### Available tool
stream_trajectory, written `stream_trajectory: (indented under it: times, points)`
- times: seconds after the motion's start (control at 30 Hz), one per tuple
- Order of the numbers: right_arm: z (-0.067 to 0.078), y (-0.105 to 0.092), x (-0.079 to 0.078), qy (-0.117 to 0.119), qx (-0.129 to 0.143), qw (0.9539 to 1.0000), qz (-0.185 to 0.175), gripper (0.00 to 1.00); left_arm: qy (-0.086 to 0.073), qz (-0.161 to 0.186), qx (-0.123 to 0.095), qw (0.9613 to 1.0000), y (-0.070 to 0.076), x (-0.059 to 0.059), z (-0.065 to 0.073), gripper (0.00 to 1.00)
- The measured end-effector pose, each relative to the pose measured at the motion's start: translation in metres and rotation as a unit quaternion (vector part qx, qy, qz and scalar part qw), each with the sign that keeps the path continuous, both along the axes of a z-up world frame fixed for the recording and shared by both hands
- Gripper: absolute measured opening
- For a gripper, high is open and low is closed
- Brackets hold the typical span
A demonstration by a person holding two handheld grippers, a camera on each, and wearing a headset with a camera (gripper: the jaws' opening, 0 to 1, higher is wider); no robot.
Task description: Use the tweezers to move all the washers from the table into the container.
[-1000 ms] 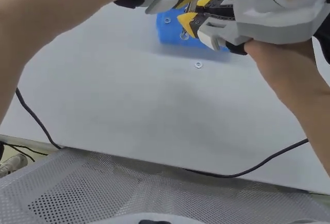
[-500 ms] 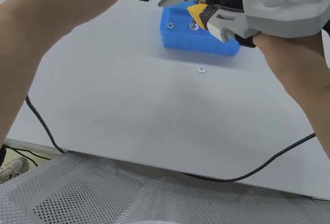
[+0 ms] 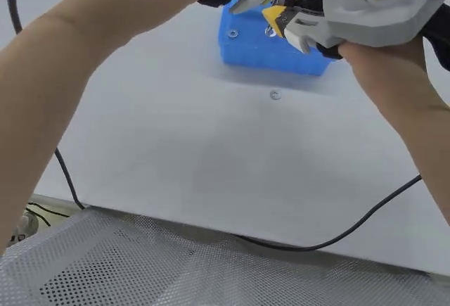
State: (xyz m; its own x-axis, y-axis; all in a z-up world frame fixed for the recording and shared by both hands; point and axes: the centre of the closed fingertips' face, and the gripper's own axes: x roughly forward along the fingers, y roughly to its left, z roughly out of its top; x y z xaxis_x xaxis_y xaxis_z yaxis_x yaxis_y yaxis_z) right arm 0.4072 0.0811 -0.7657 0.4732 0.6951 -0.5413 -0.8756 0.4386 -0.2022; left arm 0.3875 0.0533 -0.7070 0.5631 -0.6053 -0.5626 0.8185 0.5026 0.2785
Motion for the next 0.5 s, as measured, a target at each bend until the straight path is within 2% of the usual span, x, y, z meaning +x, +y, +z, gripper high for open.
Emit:
stream_trajectory:
  times: [0.2,0.5]
  points:
    - [-0.016,-0.001,0.004,0.005,-0.020,0.9998,-0.002,0.04,0.013,0.004,0.011,0.9999,0.000,0.005,-0.017,0.00]
    - [-0.034,0.000,0.008,0.035,-0.014,0.9992,-0.012,0.04,0.025,0.013,0.015,0.9995,-0.004,0.006,-0.028,0.00]
